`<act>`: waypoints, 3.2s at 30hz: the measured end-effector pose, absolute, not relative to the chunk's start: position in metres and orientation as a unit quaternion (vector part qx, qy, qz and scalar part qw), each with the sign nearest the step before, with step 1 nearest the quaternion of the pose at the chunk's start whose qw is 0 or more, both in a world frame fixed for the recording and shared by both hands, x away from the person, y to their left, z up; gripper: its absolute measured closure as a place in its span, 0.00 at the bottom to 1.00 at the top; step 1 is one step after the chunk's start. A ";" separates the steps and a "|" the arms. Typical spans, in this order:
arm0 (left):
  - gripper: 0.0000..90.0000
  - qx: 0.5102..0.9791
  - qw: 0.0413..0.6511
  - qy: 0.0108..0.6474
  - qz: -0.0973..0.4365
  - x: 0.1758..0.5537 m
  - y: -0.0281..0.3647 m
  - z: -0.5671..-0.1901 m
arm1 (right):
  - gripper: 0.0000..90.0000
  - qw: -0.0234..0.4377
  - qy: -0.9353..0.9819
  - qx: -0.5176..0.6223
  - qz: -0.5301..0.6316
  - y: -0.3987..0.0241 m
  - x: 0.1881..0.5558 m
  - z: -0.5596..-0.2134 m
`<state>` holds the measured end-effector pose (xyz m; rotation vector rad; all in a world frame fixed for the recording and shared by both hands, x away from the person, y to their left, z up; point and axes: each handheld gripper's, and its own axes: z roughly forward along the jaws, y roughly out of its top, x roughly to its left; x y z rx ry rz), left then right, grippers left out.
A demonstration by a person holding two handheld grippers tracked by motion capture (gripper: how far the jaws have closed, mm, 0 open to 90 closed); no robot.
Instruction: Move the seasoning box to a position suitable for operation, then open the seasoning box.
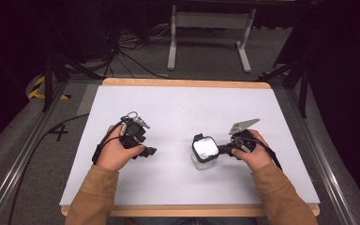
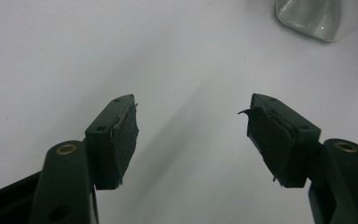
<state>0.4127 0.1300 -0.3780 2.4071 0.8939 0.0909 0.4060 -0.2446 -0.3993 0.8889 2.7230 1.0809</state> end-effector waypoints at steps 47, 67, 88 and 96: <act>0.38 0.903 0.291 0.315 0.027 0.418 0.118 -0.371 | 0.99 0.039 0.892 0.274 0.358 -0.255 0.385 -0.382; 0.39 0.887 0.324 0.328 0.017 0.393 0.139 -0.362 | 1.00 0.070 0.852 0.250 0.454 -0.249 0.398 -0.335; 0.38 0.884 0.332 0.329 0.015 0.392 0.147 -0.362 | 1.00 0.042 0.890 0.245 0.383 -0.202 0.441 -0.342; 0.38 0.886 0.328 0.328 0.013 0.392 0.144 -0.363 | 1.00 0.036 0.893 0.244 0.378 -0.199 0.442 -0.349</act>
